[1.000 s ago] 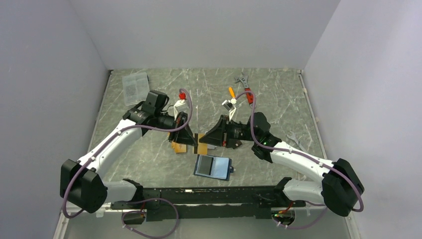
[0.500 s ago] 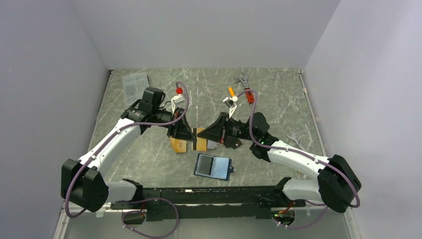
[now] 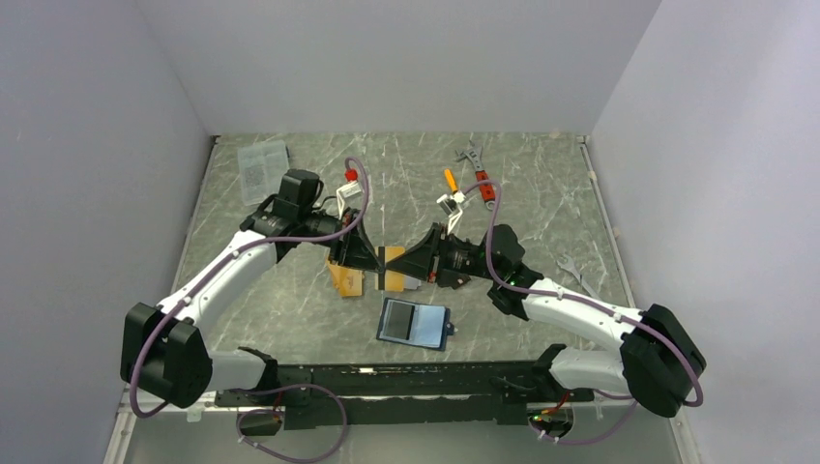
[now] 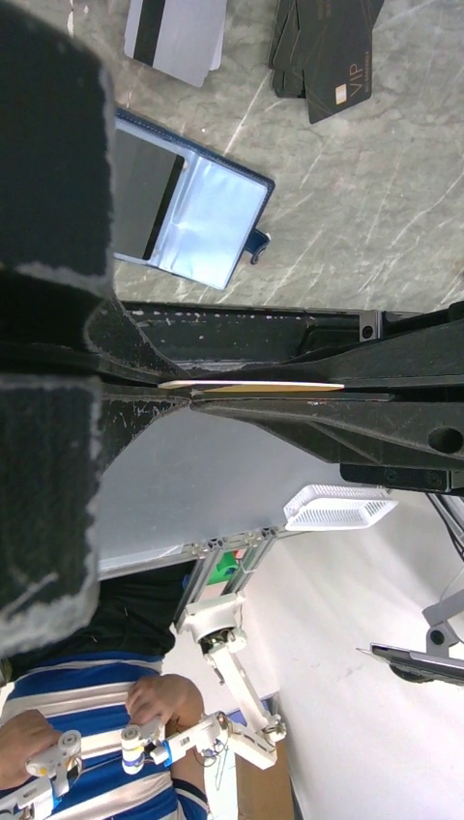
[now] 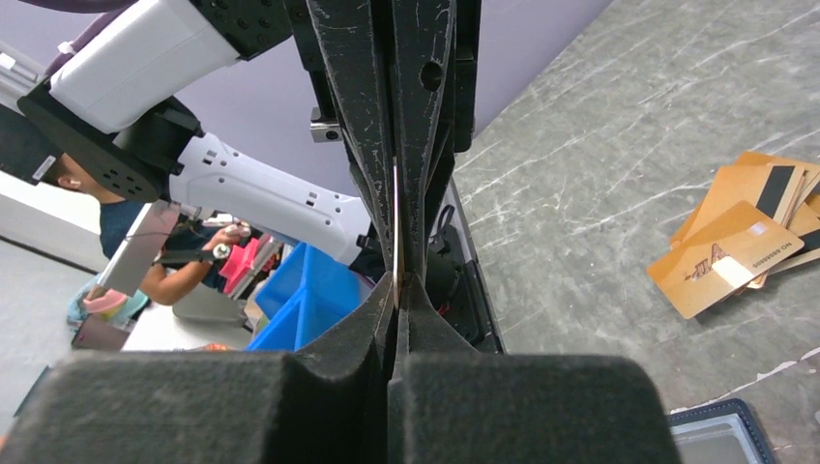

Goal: Put the credit cards into the card holder
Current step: Insert the credit card into the card holder.

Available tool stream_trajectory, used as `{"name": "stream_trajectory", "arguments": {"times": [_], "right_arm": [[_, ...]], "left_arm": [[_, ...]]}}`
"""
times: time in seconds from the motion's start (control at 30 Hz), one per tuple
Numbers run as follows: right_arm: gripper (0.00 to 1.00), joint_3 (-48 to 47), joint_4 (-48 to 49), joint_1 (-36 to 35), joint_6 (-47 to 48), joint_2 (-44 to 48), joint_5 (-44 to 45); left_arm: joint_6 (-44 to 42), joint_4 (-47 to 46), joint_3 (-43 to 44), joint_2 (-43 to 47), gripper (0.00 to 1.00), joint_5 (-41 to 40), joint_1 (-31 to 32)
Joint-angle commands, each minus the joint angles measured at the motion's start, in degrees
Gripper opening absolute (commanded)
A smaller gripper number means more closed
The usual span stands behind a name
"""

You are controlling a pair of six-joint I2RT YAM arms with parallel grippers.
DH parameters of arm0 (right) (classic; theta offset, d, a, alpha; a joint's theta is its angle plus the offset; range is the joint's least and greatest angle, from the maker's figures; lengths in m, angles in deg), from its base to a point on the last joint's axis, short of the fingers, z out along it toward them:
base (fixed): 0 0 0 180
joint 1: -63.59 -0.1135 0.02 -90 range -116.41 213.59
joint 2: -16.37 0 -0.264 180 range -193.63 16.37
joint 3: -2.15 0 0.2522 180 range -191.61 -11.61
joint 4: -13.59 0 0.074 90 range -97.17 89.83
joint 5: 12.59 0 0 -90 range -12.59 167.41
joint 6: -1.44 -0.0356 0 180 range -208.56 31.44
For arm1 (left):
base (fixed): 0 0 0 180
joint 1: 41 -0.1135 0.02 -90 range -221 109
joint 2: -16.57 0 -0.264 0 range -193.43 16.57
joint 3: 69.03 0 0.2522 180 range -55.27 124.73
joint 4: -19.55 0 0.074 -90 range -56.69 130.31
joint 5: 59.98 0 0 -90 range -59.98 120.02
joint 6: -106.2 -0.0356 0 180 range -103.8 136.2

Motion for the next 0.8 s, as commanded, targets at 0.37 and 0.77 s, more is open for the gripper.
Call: {"name": "stream_trajectory", "arguments": {"times": [0.37, 0.77], "right_arm": [[0.00, 3.38, -32.61, 1.58, 7.21, 11.87, 3.97], [0.00, 12.75, -50.09, 2.04, 2.59, 12.75, 8.02]], "left_arm": [[-24.12, 15.39, 2.41, -3.60, 0.67, -14.51, 0.54], [-39.26, 14.74, -3.02, -11.39, 0.65, -40.99, 14.39]]}}
